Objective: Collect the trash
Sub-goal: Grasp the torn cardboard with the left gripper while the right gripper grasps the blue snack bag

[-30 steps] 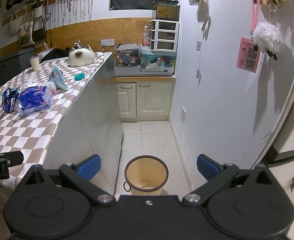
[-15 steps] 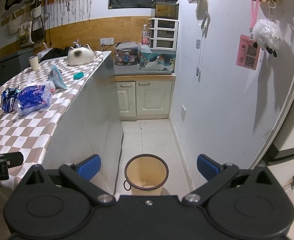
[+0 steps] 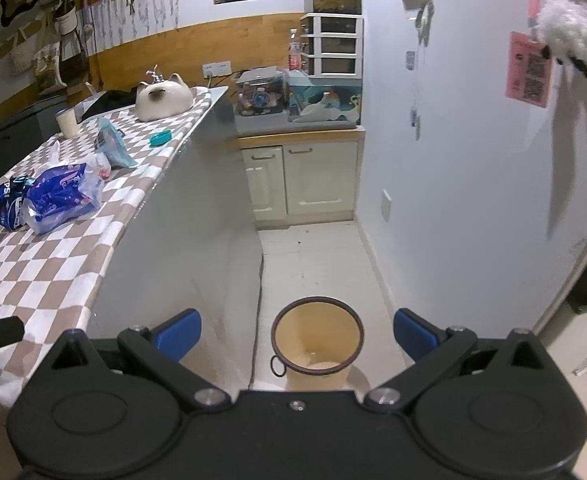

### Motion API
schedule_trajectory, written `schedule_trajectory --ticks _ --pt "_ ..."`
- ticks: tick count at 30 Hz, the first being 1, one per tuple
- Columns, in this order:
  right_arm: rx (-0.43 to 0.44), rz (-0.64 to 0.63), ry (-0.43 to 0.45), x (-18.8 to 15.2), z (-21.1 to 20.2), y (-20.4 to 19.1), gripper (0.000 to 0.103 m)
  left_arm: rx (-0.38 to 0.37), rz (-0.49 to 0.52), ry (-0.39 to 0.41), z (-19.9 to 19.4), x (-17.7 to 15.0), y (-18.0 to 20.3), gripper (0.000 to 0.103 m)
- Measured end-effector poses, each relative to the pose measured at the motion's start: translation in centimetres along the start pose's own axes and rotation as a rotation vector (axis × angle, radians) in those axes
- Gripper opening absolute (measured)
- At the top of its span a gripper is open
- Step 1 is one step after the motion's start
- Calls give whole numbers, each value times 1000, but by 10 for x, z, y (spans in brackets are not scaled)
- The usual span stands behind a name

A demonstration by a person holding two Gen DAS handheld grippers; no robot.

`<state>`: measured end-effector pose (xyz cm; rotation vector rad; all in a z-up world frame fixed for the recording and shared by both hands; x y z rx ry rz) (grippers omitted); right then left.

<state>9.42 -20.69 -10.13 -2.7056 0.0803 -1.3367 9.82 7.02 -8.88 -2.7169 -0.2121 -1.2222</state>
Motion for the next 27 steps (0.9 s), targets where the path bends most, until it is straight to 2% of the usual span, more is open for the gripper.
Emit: schedule_trajectory --ticks 7,15,19,27 --pt "74 -29 18 17 29 -32 103 88 -74 0 28 13 -53 103" --pt "183 -65 61 48 62 -80 103 157 -121 7 57 36 -102 103" --pt "254 -96 89 65 78 -109 103 173 -131 35 69 56 -128 103" --pt "345 -150 153 98 108 -155 103 178 -171 110 99 118 -178 103"
Point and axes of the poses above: each gripper's, at about its wrist camera, not at the fingertips, and z roughly the way its jaws point, y to its right, x to its top, the point moved 9 cm from there along z, roughly the way its jaws point, and after that the axes turned 6 degrees about x, right-handed, at the moved point
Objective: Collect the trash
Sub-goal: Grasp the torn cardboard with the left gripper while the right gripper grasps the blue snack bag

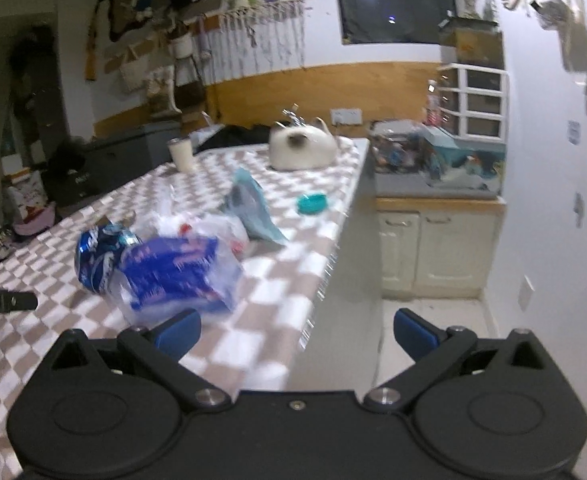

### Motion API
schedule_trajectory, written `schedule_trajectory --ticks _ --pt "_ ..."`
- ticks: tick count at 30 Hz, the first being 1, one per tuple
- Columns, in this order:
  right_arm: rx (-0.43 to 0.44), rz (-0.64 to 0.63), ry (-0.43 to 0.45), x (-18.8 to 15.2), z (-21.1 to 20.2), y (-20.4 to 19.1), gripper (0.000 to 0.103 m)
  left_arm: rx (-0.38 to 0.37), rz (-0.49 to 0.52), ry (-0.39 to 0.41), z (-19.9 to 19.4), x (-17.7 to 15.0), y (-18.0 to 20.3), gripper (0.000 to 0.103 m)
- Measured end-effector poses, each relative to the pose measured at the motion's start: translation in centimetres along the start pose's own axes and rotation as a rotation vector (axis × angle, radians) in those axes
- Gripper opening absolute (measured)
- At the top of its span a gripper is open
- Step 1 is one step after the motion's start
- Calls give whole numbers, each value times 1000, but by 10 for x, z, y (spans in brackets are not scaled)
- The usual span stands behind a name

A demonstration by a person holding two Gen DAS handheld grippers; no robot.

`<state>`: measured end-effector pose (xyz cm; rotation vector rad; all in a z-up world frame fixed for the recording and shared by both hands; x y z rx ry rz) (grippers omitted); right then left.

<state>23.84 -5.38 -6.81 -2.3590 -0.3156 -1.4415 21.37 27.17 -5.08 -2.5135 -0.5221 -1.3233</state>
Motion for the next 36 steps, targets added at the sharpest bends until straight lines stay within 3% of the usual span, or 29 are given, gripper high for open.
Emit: schedule_trajectory --ticks 7,14,20,23,28,36 --pt "102 24 78 25 38 -12 103 -9 -34 7 64 55 -12 103" --pt "132 21 63 37 72 -21 103 -51 17 -130 143 92 5 103" --pt "260 -35 13 40 99 -39 103 -24 78 -267 203 88 15 103" --pt "314 -37 -15 42 114 -46 103 -62 66 -321 216 82 20 103" --pt "402 4 -122 33 132 -57 103 -41 138 -342 225 72 28 103" --pt "619 -55 -231 2 79 -97 103 -68 91 -361 233 67 22 103"
Point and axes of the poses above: each gripper's, at about its wrist camera, not at the fingertips, and z roughly the way its jaws point, y to its right, x to its top, the point moved 9 cm from there along z, roughly the way its jaws point, and after that the axes turned 6 degrees about x, right-handed, at the moved point
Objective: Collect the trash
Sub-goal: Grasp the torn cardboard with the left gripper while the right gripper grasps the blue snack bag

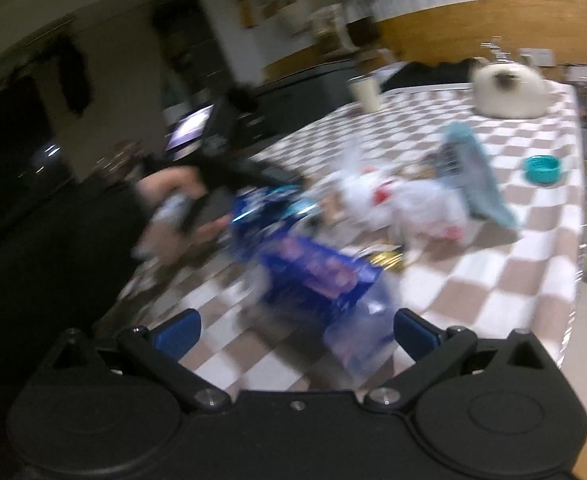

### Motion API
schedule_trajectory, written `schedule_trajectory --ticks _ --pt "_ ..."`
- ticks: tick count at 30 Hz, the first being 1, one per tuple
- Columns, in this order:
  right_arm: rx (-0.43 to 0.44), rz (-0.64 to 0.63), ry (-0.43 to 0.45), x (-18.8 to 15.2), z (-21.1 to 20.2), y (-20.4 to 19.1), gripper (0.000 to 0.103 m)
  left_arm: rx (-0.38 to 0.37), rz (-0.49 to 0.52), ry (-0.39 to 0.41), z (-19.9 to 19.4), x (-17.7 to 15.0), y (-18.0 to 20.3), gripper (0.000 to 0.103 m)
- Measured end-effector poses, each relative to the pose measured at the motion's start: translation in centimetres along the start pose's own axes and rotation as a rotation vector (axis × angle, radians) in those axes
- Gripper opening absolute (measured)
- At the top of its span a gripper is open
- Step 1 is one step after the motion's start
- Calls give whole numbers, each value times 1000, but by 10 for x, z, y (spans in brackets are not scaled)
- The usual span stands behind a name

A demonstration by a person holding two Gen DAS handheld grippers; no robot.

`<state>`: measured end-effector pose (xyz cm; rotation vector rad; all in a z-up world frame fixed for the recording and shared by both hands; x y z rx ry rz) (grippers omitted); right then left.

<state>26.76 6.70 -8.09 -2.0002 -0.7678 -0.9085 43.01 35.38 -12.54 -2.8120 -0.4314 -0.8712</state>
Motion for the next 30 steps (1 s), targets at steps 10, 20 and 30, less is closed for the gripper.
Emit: schedule_trajectory --ticks 10,20,30 --pt "-138 -241 14 3 -12 -9 103 77 174 113 -24 -2 10 103" --pt "-72 -338 -70 21 23 18 95 115 231 99 -33 -1 6 103" --pt "-56 -300 -92 4 22 2 52 84 150 58 -17 -5 7 78"
Point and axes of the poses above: each gripper's, at about its wrist camera, not at the fingertips, and z roughly the way its jaws point, y to its right, x to its top, the point moved 9 cm from there along z, roughly the way its jaws point, and after that the axes turned 6 degrees about x, right-handed, at the moved point
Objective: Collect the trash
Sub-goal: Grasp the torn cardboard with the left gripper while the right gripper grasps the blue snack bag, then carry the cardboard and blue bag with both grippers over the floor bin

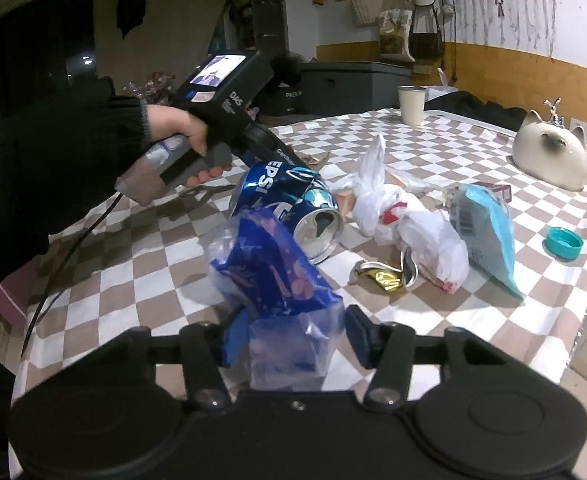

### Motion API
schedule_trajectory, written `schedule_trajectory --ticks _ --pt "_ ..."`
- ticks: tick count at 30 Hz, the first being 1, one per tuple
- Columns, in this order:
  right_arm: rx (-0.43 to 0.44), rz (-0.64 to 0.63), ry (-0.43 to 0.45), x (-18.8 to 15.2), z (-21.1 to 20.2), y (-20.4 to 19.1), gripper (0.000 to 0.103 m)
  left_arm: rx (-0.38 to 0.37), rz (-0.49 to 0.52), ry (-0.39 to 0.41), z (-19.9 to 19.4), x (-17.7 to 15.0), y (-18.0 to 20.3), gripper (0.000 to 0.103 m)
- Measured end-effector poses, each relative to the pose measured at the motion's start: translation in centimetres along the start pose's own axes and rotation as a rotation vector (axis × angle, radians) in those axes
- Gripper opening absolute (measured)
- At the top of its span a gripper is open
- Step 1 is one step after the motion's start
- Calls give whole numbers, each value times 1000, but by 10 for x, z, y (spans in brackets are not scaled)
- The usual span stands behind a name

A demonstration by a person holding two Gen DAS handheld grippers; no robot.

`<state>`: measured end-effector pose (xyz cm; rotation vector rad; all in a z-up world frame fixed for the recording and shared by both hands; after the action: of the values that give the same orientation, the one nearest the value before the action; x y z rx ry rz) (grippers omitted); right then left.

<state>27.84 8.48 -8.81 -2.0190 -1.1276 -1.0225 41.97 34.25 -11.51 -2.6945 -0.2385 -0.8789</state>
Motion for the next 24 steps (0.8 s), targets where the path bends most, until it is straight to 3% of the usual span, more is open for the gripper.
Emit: schedule_trajectory --ticks 3,5,13,24 --pt "-15 18 -1 -2 -4 -2 48 18 -17 31 -7 2 -1 68" --pt "-22 41 2 -3 -7 -2 43 28 -34 49 -14 3 -5 54" --pt "-55 119 17 -9 -21 -6 38 19 -108 97 -41 -11 -21 51" --pt "-140 180 70 -13 -53 -12 30 12 -194 170 -99 -56 -40 51"
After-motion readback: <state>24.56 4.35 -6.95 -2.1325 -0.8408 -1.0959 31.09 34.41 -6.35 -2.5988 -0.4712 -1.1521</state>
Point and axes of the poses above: each gripper's, at about its wrist camera, not at the fingertips, and z roughly the way its jaws point, y to its right, x to its top, the point moved 9 cm from there along z, roughly the way its jaws point, and after that the axes turned 6 degrees about x, right-handed, at the moved point
